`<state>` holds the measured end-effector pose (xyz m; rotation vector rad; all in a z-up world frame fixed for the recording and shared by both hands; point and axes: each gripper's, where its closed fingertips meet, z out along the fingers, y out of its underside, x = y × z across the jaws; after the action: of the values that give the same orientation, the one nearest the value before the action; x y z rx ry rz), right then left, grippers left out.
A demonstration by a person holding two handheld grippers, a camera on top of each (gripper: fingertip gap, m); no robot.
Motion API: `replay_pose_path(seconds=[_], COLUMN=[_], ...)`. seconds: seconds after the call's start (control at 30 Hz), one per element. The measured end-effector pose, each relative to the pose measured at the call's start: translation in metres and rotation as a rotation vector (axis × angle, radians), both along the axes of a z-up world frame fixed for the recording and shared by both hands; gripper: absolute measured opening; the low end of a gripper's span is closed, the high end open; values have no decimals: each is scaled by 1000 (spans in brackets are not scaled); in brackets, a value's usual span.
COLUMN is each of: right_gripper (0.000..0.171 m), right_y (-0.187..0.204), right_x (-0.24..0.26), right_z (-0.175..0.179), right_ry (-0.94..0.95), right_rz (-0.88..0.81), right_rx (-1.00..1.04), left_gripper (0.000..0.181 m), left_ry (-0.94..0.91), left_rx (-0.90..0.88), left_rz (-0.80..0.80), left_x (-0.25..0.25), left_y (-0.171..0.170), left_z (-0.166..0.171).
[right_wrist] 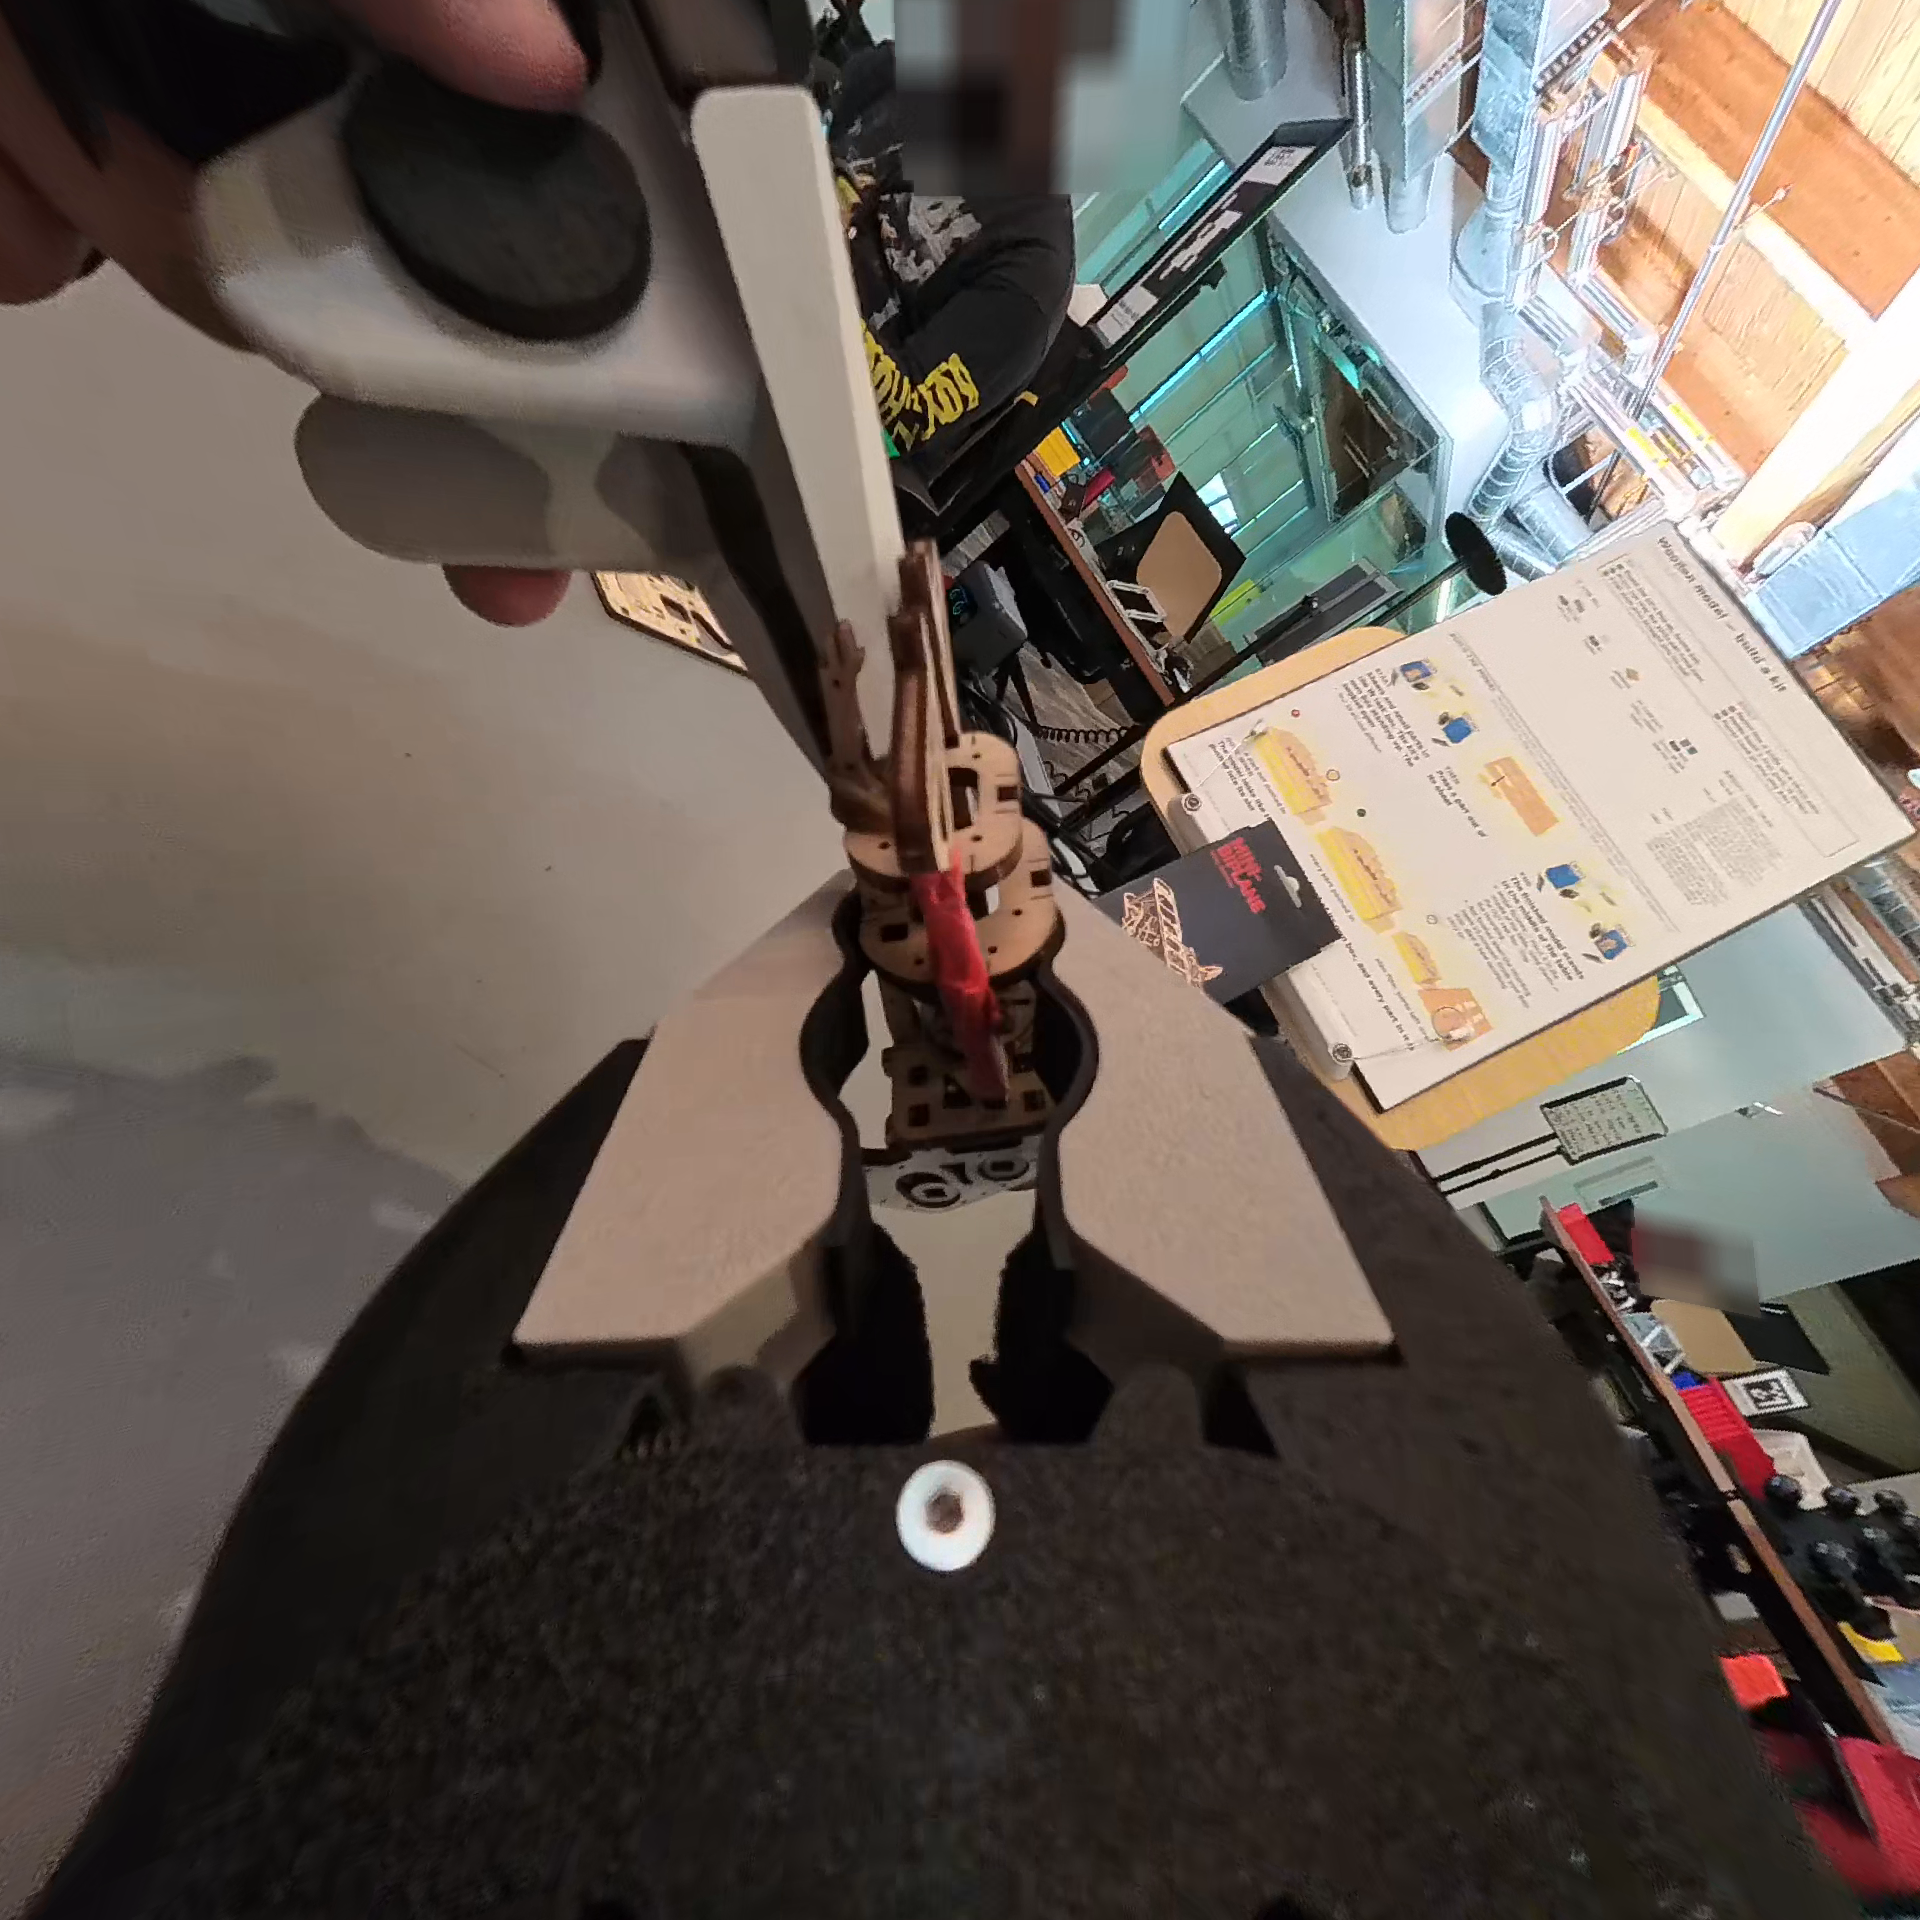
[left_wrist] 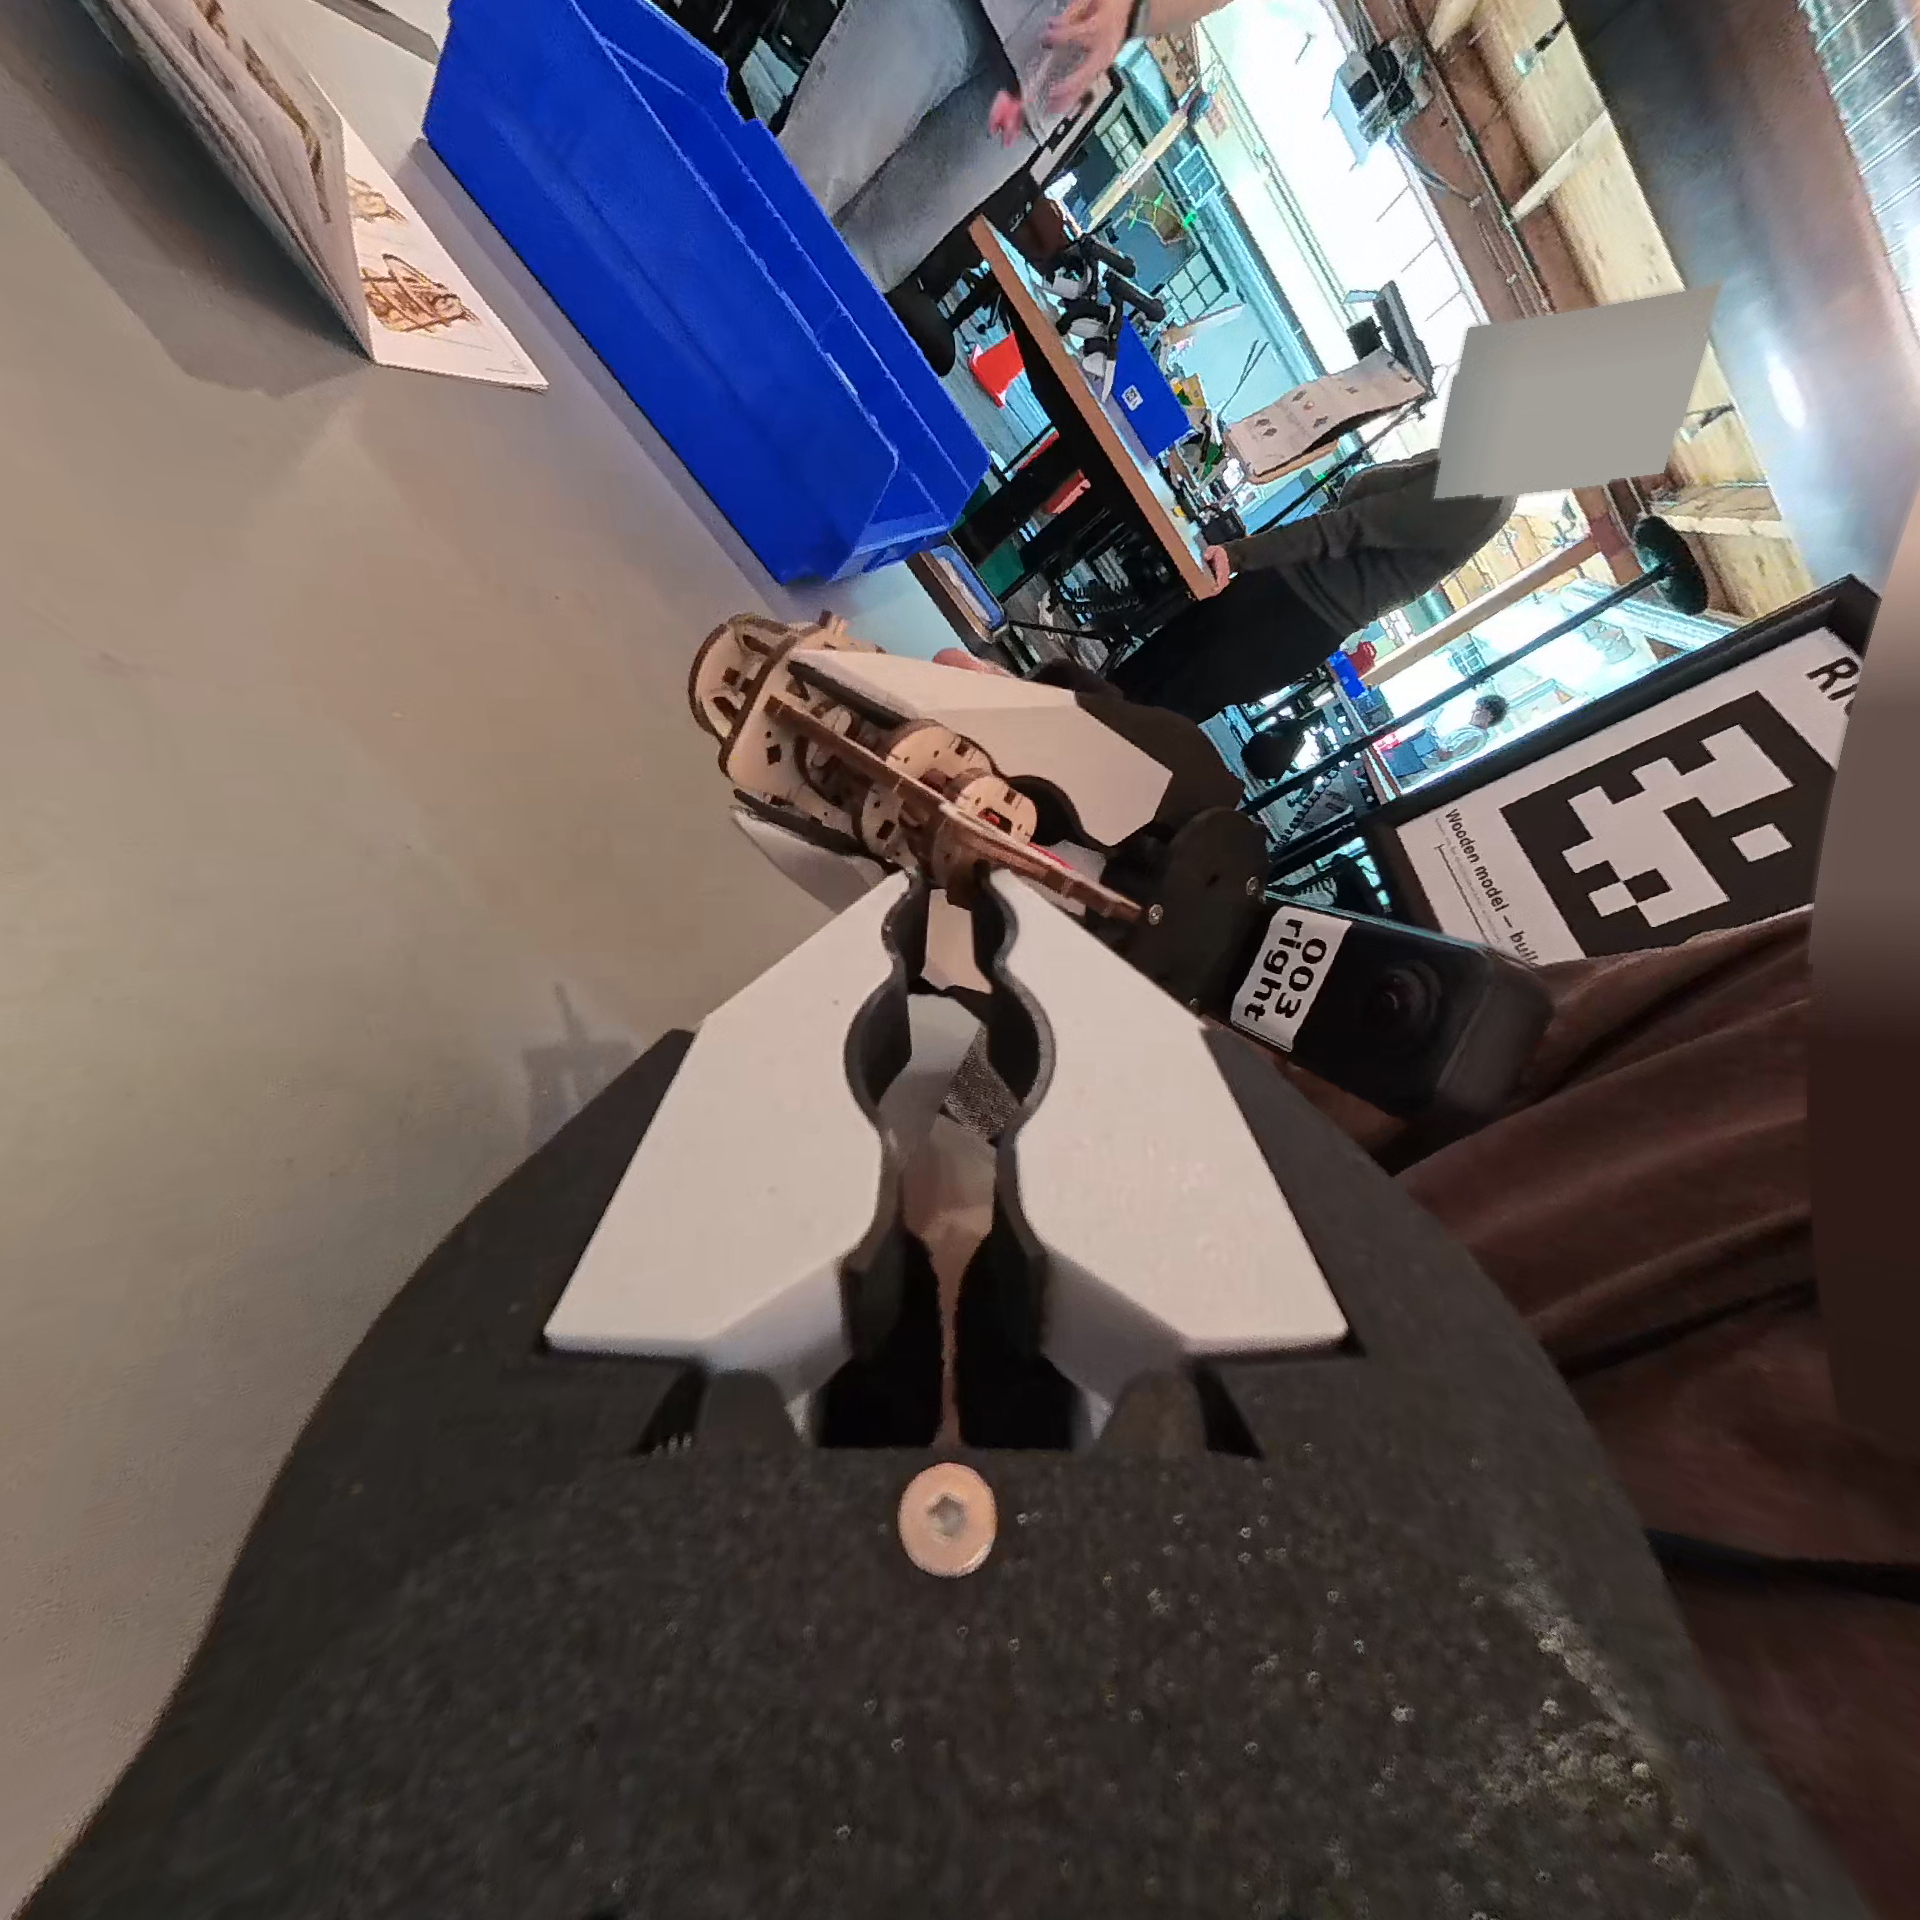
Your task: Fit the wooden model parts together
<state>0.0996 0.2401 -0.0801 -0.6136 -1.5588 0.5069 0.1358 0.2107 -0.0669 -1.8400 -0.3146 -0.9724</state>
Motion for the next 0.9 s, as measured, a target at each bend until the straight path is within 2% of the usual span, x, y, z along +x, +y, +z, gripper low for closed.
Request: replay_pose_path(seconds=[0.03, 0.3, 0.37, 0.47, 0.5, 0.53, 0.6, 0.7, 0.8, 0.9], right_gripper=[25, 24, 23, 24, 24, 24, 25, 25, 25, 25], right_y=[0, 4, 0, -17, -21, -24, -29, -39, -47, -42], right_x=[0, -1, -2, -2, -2, -2, 0, 5, 9, 5], right_z=[0, -8, -17, -28, -32, -36, -42, -48, -45, -41], right_ry=[0, -45, -109, -258, -320, -375, -461, -570, -635, -600], right_rz=[-3, -21, 33, 163, 192, 214, 253, 300, 355, 373], right_rx=[7, -31, -175, -499, -612, -703, -835, -970, -1120, -1216], left_gripper=[0, 0, 0, 0, 17, 24, 51, 61, 67, 69], left_ry=[11, 99, 202, 510, 592, 658, 713, 636, 473, 347], left_rx=[-10, -9, -11, 59, 101, 144, 210, 220, 222, 254], left_rz=[7, 33, 88, 122, 95, 82, 31, -49, -118, -148], left_x=[-1, -3, -15, -32, -29, -27, -20, -17, -20, -25], left_y=[-1, -4, -4, -1, 0, 1, 2, 5, 6, 5], left_z=[-3, -9, -16, -33, -35, -35, -33, -34, -37, -43])
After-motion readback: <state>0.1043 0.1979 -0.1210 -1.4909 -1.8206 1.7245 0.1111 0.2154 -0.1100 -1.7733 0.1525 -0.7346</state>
